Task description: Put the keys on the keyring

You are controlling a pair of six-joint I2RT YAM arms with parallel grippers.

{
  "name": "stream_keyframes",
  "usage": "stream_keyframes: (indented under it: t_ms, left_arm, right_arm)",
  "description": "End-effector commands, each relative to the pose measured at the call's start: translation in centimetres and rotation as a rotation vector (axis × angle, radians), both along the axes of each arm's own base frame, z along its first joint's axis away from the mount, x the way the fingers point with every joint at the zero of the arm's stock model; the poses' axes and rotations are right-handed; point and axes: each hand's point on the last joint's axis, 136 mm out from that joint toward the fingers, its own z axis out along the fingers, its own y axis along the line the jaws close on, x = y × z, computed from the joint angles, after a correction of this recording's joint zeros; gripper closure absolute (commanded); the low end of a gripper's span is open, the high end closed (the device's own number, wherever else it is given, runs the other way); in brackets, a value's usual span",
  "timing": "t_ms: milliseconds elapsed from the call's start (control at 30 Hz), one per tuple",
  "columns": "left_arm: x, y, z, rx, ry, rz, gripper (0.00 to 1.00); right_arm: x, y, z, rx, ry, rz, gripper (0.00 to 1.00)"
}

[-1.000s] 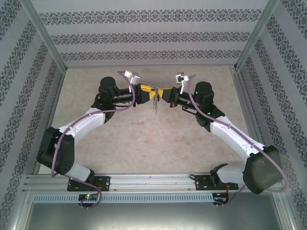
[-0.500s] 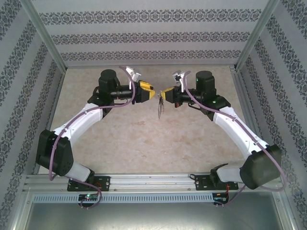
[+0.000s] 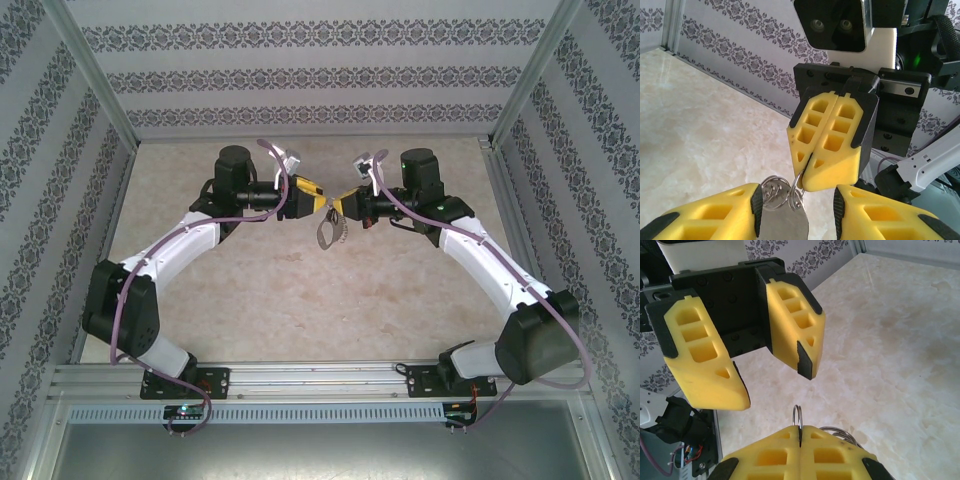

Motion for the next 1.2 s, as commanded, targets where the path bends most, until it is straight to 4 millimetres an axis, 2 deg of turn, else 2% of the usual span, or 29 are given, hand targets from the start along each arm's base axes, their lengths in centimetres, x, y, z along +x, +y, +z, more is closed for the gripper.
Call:
stream_keyframes:
  t_ms: [0, 367, 633, 800, 1000, 1167]
  left_arm:
    - [-0.1, -0.1, 0.5, -0.027, 0.003, -0.038, 0.56]
    - [-0.6, -1.0, 0.2, -0.039, 0.023, -0.086, 0.62]
    - [-0.6, -1.5, 0.3, -0.046, 0.019, -0.094, 0.63]
    - [-0.7, -1.9, 0.4, -0.049, 0.020, -0.107, 0.68]
    - [-0.9, -2.0, 0.6, -0.055, 0.015, -0.116, 0.81]
    - [-0.8, -2.1, 1.0, -0.065, 0.009, -0.113, 0.77]
  right_arm:
    - [-0.1, 0.5, 2.1, 0.034, -0.059, 0.035, 1.00]
    - [0.1, 0.7, 2.2, 0.038, -0.058, 0.033, 1.00]
    - [0.0, 0.8, 1.9, 0.037, -0.052, 0.039, 1.00]
    - [0.0, 0.9, 2.0, 0.039, -0.053, 0.042, 1.00]
    - [0.0, 1.0, 2.0, 0.041, -0.051, 0.048, 1.00]
    - [0.0, 1.1, 1.9, 0.041, -0.048, 0.053, 1.00]
